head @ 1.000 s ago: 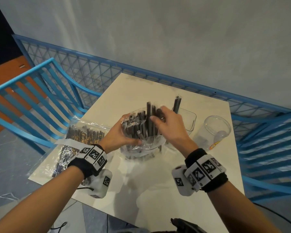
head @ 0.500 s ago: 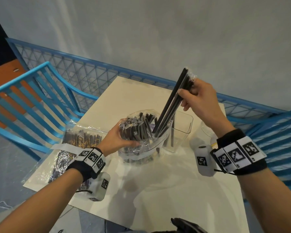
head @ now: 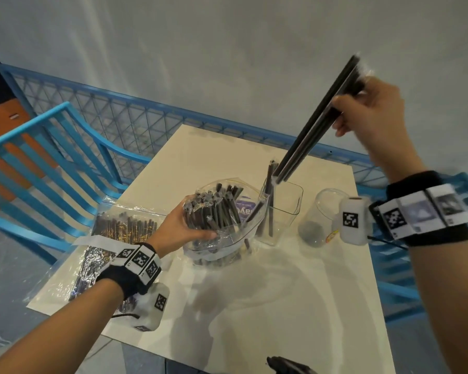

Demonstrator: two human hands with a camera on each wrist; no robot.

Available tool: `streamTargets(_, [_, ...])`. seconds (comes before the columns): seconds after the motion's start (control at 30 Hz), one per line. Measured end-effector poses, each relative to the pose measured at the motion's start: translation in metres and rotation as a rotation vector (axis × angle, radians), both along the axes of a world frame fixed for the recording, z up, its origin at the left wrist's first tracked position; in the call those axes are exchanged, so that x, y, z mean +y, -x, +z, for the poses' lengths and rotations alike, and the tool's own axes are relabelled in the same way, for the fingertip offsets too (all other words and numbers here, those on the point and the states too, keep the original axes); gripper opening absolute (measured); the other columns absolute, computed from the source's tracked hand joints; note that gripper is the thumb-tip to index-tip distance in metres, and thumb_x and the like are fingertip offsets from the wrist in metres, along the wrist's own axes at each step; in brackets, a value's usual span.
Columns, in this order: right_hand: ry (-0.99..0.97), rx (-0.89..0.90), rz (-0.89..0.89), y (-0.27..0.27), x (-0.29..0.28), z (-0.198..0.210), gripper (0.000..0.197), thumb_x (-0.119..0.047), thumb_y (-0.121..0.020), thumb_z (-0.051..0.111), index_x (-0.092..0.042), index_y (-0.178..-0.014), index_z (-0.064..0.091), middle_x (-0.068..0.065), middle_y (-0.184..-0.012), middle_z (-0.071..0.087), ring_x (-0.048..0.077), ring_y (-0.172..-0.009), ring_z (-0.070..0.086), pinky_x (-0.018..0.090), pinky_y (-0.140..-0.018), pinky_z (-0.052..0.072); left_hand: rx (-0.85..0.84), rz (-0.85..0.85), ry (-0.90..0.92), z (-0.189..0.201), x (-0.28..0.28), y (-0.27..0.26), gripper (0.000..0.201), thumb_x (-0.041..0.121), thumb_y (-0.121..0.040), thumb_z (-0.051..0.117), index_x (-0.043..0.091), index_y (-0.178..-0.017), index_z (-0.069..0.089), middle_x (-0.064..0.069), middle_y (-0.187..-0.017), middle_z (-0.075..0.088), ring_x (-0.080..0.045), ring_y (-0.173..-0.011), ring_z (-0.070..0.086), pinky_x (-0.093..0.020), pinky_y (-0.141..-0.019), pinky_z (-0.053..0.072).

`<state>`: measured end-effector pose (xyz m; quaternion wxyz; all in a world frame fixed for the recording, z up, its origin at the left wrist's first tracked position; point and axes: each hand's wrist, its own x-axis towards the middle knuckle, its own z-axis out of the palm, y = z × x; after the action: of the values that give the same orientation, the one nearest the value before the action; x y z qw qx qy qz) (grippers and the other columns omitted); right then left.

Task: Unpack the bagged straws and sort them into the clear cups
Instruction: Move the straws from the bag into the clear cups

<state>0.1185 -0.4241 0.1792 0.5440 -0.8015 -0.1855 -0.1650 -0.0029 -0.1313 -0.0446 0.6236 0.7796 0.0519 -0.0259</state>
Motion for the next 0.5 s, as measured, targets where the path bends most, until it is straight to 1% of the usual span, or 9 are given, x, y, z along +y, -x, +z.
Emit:
streamTargets(0.07, [0.091, 0.052, -0.035, -0.007, 0.006, -0.029, 0.013, -0.011, -0.089, 0.06, -0.007, -0.101, 0.061, 0.001, -0.069, 0.066, 0.006, -0.046, 0.06, 0.02, -0.049, 0.05, 0.012, -0.003, -0.008, 0.0, 0.0, 0.0, 0.097, 0.045, -0.048, 0.094, 0.028, -0.132, 0.048, 0.003, -0.12, 0.068, -0.014, -0.109, 0.067, -0.035, -0.097, 0.05])
streamTargets(0.13, [0.17, 0.14, -0.056, -0.012, 0.014, -0.063, 0.015, -0.01, -0.091, 0.058, -0.004, -0.105, 0.06, 0.006, -0.073, 0.066, 0.004, -0.048, 0.059, 0.015, -0.048, 0.049, 0.008, -0.002, -0.005, 0.0, 0.0, 0.001, 0.095, 0.037, -0.051, 0.095, 0.028, -0.133, 0.048, 0.004, -0.121, 0.068, -0.013, -0.109, 0.067, -0.035, -0.098, 0.049])
streamTargets(0.2, [0.22, 0.225, -0.07, -0.017, 0.022, -0.094, 0.018, -0.011, -0.092, 0.058, -0.002, -0.107, 0.06, 0.012, -0.081, 0.067, 0.012, -0.057, 0.061, 0.016, -0.049, 0.051, 0.003, 0.007, -0.008, 0.001, -0.001, 0.002, 0.091, 0.029, -0.055, 0.095, 0.027, -0.134, 0.048, 0.004, -0.12, 0.069, -0.011, -0.109, 0.067, -0.033, -0.098, 0.05])
streamTargets(0.27, [0.267, 0.284, -0.078, -0.022, 0.03, -0.119, 0.02, -0.012, -0.092, 0.057, -0.002, -0.109, 0.06, 0.014, -0.086, 0.067, 0.015, -0.059, 0.061, 0.013, -0.046, 0.049, 0.009, 0.013, -0.01, 0.002, -0.002, 0.002, 0.09, 0.025, -0.057, 0.094, 0.025, -0.134, 0.047, 0.003, -0.12, 0.069, -0.01, -0.108, 0.067, -0.032, -0.098, 0.05])
streamTargets(0.3, [0.294, 0.309, -0.081, -0.024, 0.034, -0.13, 0.019, -0.012, -0.092, 0.056, -0.002, -0.108, 0.06, 0.015, -0.087, 0.067, 0.015, -0.059, 0.06, 0.01, -0.044, 0.046, 0.011, 0.013, -0.006, 0.001, -0.003, 0.002, 0.091, 0.025, -0.057, 0.094, 0.025, -0.135, 0.047, 0.003, -0.12, 0.069, -0.01, -0.108, 0.067, -0.033, -0.098, 0.05])
streamTargets(0.37, [0.345, 0.356, -0.081, -0.027, 0.041, -0.147, 0.018, -0.012, -0.093, 0.056, -0.001, -0.106, 0.06, 0.017, -0.09, 0.067, 0.017, -0.061, 0.061, 0.008, -0.041, 0.043, 0.014, 0.009, 0.002, 0.001, -0.002, 0.002, 0.095, 0.031, -0.053, 0.096, 0.026, -0.134, 0.048, 0.002, -0.121, 0.069, -0.012, -0.11, 0.066, -0.035, -0.098, 0.05])
streamTargets(0.43, [0.405, 0.398, -0.083, -0.029, 0.046, -0.159, 0.018, -0.011, -0.093, 0.056, 0.001, -0.106, 0.06, 0.02, -0.091, 0.069, 0.019, -0.06, 0.062, 0.01, -0.042, 0.045, 0.011, 0.009, 0.006, 0.0, -0.002, 0.002, 0.096, 0.036, -0.049, 0.095, 0.027, -0.133, 0.049, 0.002, -0.12, 0.069, -0.013, -0.111, 0.066, -0.037, -0.099, 0.05])
streamTargets(0.5, [0.417, 0.441, -0.099, -0.032, 0.048, -0.168, 0.019, -0.01, -0.093, 0.058, 0.004, -0.106, 0.06, 0.023, -0.093, 0.07, 0.016, -0.052, 0.062, 0.011, -0.044, 0.049, 0.01, 0.011, 0.009, 0.0, -0.003, 0.002, 0.093, 0.031, -0.053, 0.095, 0.027, -0.133, 0.049, 0.002, -0.12, 0.069, -0.012, -0.11, 0.066, -0.037, -0.1, 0.049])
